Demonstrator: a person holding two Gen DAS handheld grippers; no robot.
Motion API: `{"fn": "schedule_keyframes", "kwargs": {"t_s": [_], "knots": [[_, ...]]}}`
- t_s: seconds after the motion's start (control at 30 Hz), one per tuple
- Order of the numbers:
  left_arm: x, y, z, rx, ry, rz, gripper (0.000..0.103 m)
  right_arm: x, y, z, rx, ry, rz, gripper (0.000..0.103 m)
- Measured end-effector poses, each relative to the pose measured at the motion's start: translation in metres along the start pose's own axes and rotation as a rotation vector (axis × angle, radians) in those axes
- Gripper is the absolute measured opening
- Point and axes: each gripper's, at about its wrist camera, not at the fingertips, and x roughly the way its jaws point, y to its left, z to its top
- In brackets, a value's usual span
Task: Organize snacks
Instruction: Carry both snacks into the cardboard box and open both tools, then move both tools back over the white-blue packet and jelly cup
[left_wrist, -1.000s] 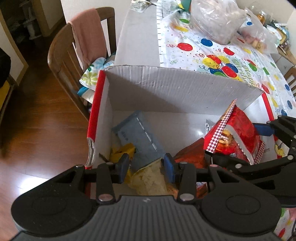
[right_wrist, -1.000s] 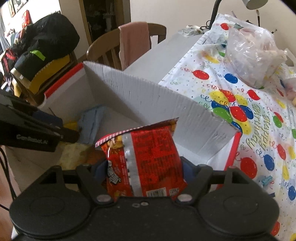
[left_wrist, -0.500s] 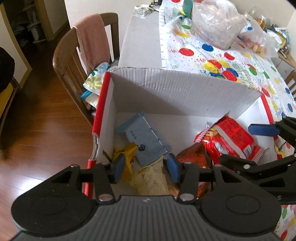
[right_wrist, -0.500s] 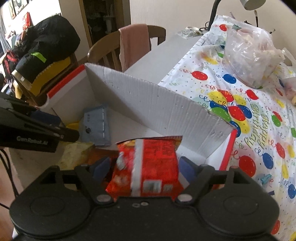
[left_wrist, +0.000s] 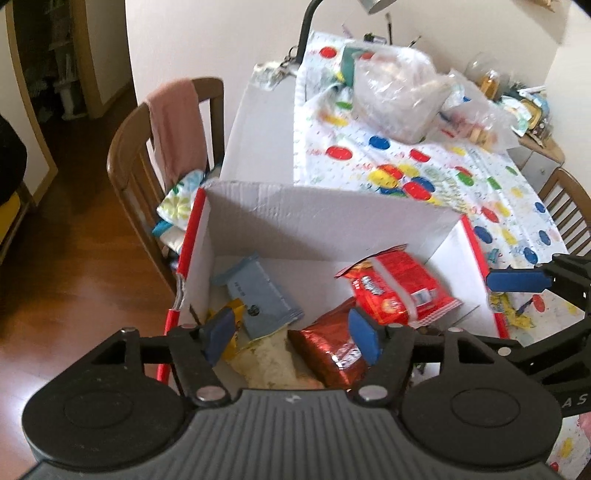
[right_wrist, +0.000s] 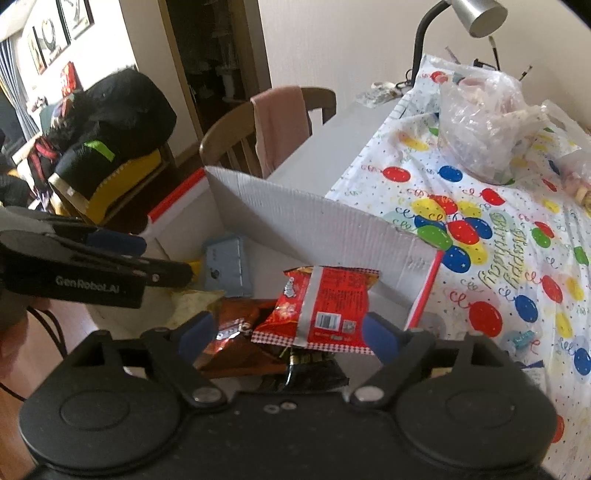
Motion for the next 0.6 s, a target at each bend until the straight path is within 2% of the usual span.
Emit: {"fn": "schedule_keyframes", "kwargs": {"t_s": [0.17,0.33,0.4,0.53,0.6], "knots": [[-0.015,-0.019,-0.003,0.030,-0.051,-0.019,0.075,-0.024,-0.006,-0.005,0.022,-0.042,0.008,0.096],[-0.027,-0.040,-0.005,0.040,-0.094,-0.062,0.078,-0.048,-0.017,-0.015,0.049,-0.076,0.016,0.097],[-0.029,-0.049,-0.007,0.046,-0.105,-0.080,0.078,-0.060,-0.025,-0.021,0.061,-0.097,0.021,0.103],[-0.034,-0.072,-0.010,0.058,-0.120,-0.112,0.078,-0.081,-0.041,-0.035,0.078,-0.128,0.011,0.103],[-0.035,-0.081,-0.011,0.060,-0.124,-0.131,0.083,-0.090,-0.050,-0.042,0.080,-0.135,-0.003,0.103]]}}
